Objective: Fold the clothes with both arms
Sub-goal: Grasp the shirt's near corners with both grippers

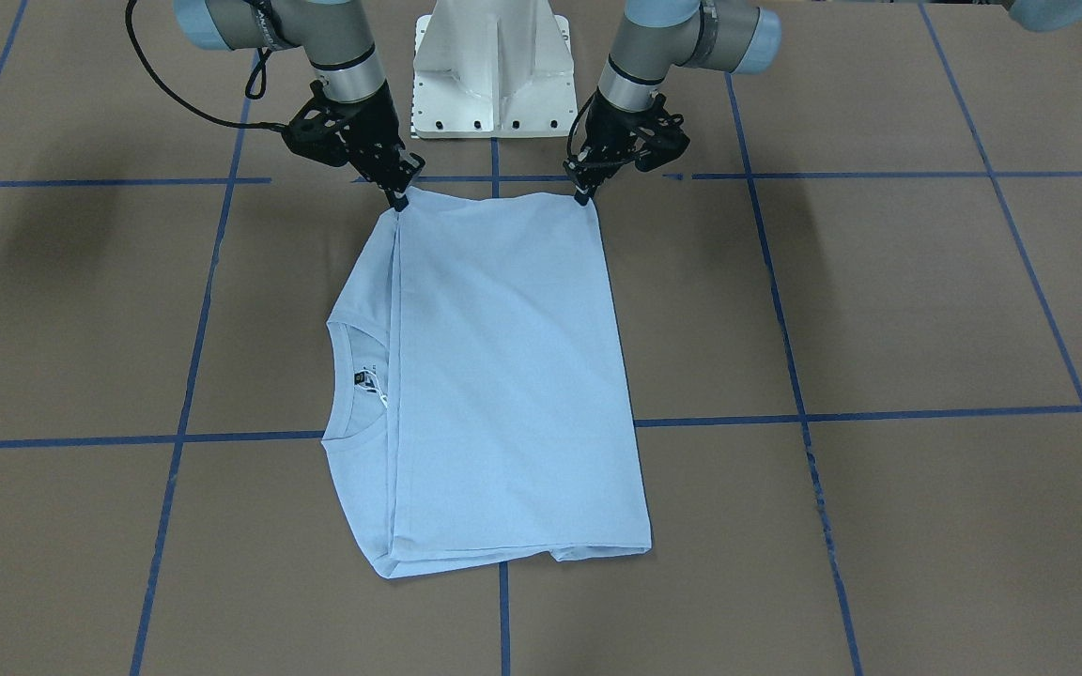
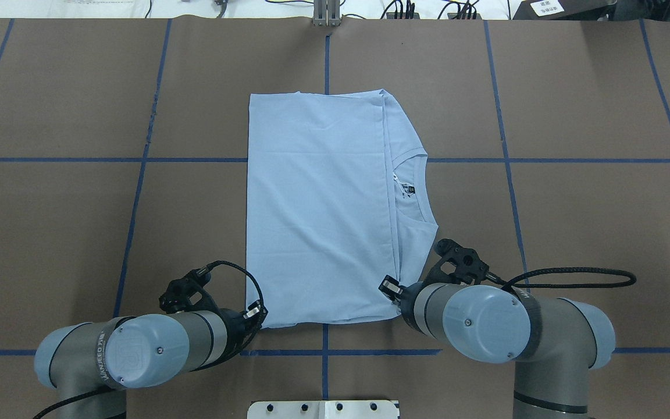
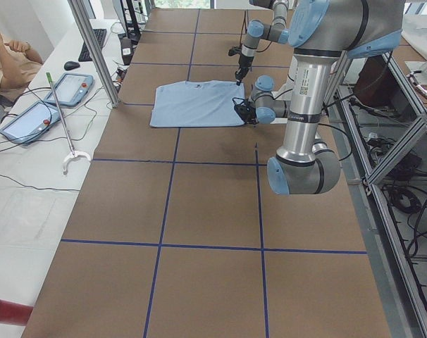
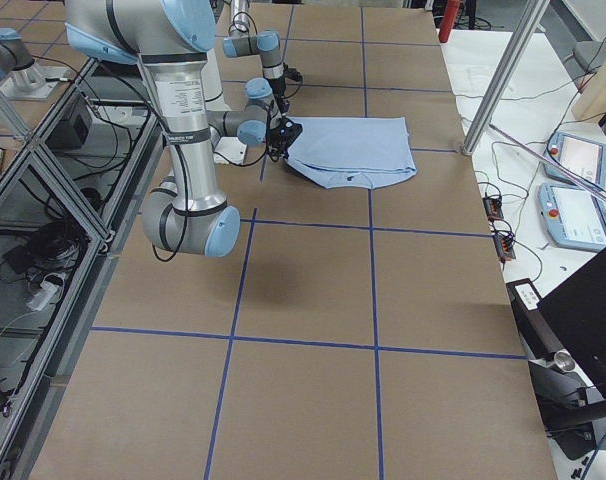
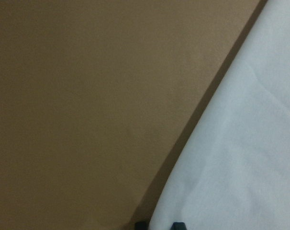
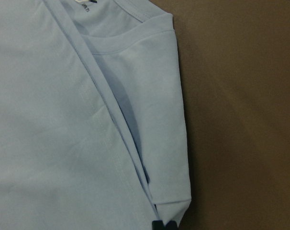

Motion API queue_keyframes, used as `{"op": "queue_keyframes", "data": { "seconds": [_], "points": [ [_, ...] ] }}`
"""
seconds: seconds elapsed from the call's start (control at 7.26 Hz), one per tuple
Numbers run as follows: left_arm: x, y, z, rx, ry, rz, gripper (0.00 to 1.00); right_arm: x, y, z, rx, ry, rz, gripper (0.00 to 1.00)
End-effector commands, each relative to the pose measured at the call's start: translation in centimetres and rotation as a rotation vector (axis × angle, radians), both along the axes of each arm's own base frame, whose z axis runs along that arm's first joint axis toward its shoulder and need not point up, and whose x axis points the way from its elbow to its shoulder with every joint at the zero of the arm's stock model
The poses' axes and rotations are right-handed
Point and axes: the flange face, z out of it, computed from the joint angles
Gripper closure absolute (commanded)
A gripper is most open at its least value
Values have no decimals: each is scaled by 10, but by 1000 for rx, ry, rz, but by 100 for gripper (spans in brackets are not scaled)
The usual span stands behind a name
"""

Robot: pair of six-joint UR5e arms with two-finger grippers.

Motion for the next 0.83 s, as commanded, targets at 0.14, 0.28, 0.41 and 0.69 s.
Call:
{"op": "queue_keyframes", "data": {
  "seconds": [0.14, 0.28, 0.41, 0.69],
  "points": [
    [-38, 12, -53, -13, 48, 1, 100, 18, 6, -2, -6, -17, -1, 100],
    [-51, 35, -74, -45, 71, 22, 100, 40, 32, -6, -9, -41, -40, 100],
    [-67, 50, -95, -50, 110, 42, 100, 59, 48, -13, -8, -66, -62, 100],
    [-77, 51, -109, -48, 144, 44, 100, 71, 49, -26, -19, -105, -40, 100]
  ]
}}
